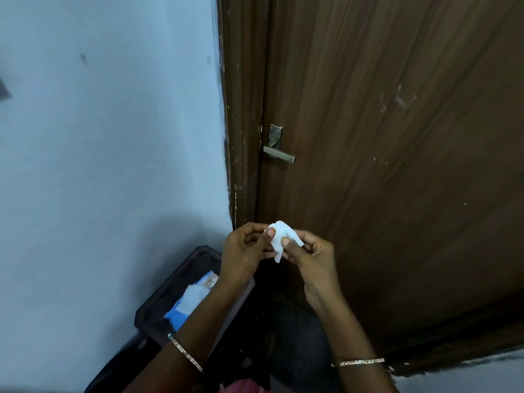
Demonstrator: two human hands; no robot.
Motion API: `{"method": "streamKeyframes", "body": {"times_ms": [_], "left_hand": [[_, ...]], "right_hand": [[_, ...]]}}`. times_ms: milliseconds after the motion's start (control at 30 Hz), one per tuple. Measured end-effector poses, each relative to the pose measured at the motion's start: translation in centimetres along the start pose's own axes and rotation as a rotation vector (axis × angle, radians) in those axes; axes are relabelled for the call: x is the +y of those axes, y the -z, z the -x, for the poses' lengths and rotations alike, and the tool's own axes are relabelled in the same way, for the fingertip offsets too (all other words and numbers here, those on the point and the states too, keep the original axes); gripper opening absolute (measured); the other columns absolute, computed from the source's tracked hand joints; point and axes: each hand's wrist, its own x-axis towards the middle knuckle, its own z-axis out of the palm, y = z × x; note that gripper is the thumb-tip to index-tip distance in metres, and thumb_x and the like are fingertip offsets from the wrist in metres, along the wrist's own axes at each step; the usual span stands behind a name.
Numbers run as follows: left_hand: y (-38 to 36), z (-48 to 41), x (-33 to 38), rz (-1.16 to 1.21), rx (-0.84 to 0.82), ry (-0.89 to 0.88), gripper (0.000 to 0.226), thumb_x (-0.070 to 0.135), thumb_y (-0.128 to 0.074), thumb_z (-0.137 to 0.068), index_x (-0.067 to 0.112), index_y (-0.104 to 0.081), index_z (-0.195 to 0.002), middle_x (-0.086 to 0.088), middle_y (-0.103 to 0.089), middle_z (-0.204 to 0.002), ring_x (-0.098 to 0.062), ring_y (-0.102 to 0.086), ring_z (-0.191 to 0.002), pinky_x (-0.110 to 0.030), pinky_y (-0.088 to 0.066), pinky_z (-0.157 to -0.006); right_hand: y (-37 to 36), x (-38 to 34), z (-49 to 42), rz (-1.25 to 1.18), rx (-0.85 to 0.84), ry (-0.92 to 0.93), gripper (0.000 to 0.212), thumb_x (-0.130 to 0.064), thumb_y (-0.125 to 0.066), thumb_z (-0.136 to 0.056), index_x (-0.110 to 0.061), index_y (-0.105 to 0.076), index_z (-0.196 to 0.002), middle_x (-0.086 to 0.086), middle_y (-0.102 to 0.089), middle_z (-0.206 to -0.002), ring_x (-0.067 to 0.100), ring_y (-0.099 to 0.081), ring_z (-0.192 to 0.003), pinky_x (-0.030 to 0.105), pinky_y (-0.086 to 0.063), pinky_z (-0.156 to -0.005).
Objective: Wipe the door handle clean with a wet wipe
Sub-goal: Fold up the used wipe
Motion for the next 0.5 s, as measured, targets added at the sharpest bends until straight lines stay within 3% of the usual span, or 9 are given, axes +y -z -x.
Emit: {"method": "streamKeyframes", "body": {"times_ms": [133,300,400,500], "left_hand": [[3.1,5.0,0.3,0.043,0.032,0.068,0.02,0.019,-0.072,-0.089,0.007,-0.073,-0.105,-0.01,-0.078,-0.095,-0.026,-0.076,-0.087,-0.04,-0.063,-0.075],[7.6,10.1,-0.2,0.077,0.138,0.143,0.017,0.02,-0.074,-0.087,0.01,-0.073,-0.101,-0.008,-0.078,-0.094,-0.023,-0.077,-0.084,-0.034,-0.062,-0.07],[10.7,12.8,-0.9,0.094,0.238,0.175,0.011,0.016,-0.074,-0.087,0.01,-0.074,-0.096,-0.011,-0.077,-0.091,-0.022,-0.076,-0.08,-0.028,-0.06,-0.063],[14.0,15.3,-2.0,0.092,0.314,0.233,0.015,0.011,-0.072,-0.088,0.001,-0.072,-0.098,-0.02,-0.076,-0.093,-0.029,-0.075,-0.082,-0.034,-0.062,-0.067]], "right_hand": [[-1.5,0.7,4.8,-0.014,-0.023,-0.073,0.015,-0.008,-0.077,-0.086,-0.012,-0.078,-0.1,0.009,-0.08,-0.096,0.027,-0.078,-0.09,0.032,-0.061,-0.072],[-5.1,2.4,9.0,0.051,-0.079,-0.139,0.014,-0.008,-0.077,-0.085,-0.013,-0.077,-0.097,0.01,-0.079,-0.095,0.031,-0.076,-0.093,0.044,-0.062,-0.083],[-8.0,4.4,11.4,0.064,-0.103,-0.202,0.014,-0.006,-0.076,-0.085,-0.013,-0.076,-0.098,0.012,-0.079,-0.094,0.033,-0.076,-0.091,0.046,-0.063,-0.082],[-10.8,6.5,13.7,0.076,-0.14,-0.25,0.016,0.0,-0.074,-0.085,-0.013,-0.076,-0.094,0.016,-0.078,-0.094,0.036,-0.076,-0.091,0.047,-0.062,-0.081]]}}
